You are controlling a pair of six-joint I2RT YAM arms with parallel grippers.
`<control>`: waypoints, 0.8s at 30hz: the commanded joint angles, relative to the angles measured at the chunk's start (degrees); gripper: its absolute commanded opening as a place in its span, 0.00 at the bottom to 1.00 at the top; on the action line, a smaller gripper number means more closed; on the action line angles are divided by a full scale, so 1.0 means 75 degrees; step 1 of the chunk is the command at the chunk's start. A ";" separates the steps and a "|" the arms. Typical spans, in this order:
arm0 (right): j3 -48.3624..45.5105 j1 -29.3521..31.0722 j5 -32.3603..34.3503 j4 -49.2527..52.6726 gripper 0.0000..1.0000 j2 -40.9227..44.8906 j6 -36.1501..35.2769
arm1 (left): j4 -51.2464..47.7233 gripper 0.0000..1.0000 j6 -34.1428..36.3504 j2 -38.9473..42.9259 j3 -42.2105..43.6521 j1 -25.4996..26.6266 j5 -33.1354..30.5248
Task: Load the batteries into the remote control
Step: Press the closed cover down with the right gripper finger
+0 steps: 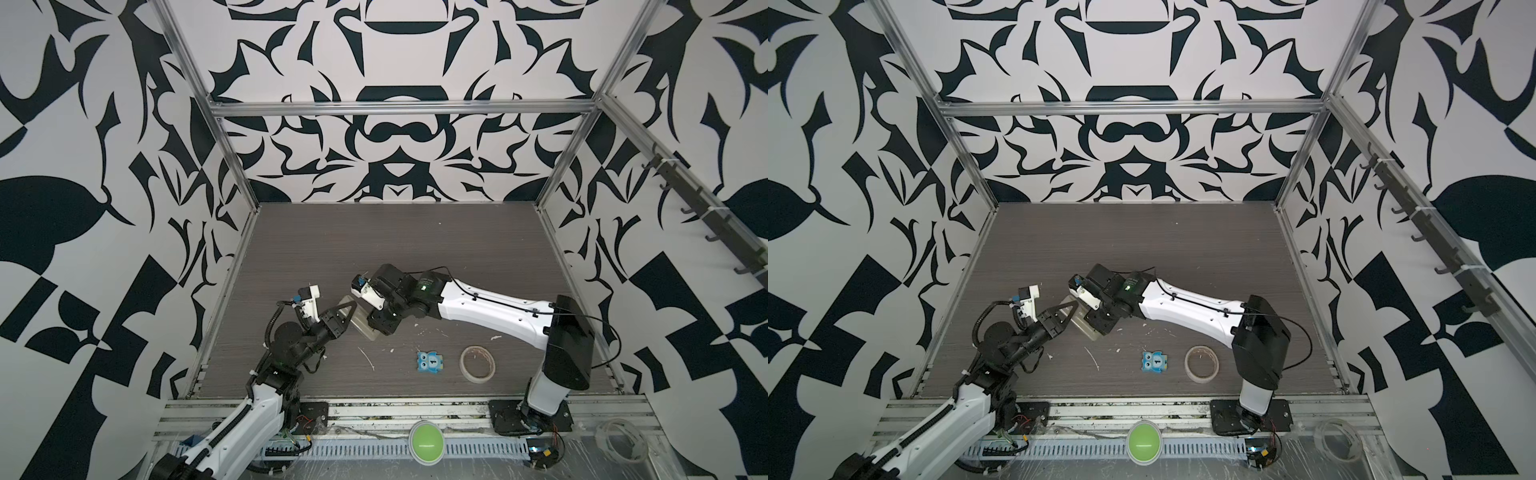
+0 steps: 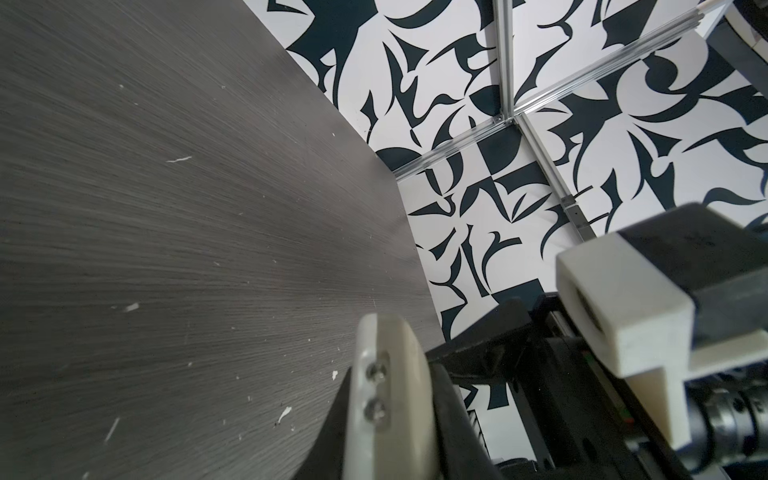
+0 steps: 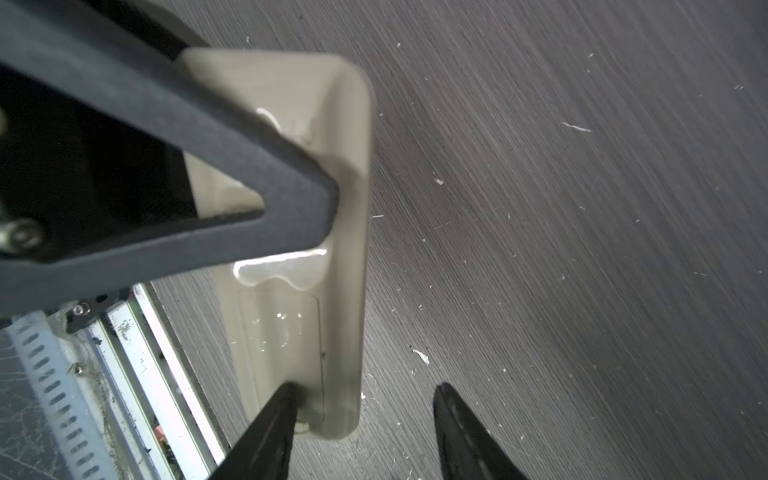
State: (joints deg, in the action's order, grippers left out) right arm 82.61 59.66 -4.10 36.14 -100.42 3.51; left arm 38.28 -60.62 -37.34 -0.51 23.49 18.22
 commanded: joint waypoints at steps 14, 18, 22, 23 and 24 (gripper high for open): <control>-0.0573 -0.0028 0.0066 -0.0876 0.56 0.0782 -0.0365 | 0.0789 0.00 -0.0215 0.0069 0.0087 0.0055 0.0153; -0.1064 0.0107 0.0190 -0.1492 0.60 0.1453 -0.0477 | 0.0546 0.00 -0.0214 0.0135 0.0073 0.0055 -0.0082; -0.1533 0.0131 -0.0165 -0.2044 0.69 0.1896 -0.0458 | 0.0521 0.00 -0.0239 0.0160 0.0047 0.0046 -0.0159; -0.1574 0.0122 -0.0289 -0.2108 0.72 0.1916 -0.0446 | 0.0509 0.00 -0.0241 0.0157 0.0022 0.0045 -0.0156; -0.1569 0.0138 -0.0411 -0.2112 0.79 0.1888 -0.0441 | 0.0505 0.00 -0.0252 0.0152 0.0006 0.0049 -0.0159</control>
State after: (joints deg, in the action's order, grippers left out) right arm 71.46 60.27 -5.04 24.95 -87.37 0.84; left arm 39.66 -61.76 -36.82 -0.51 23.70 17.67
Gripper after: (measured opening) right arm 0.767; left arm 0.242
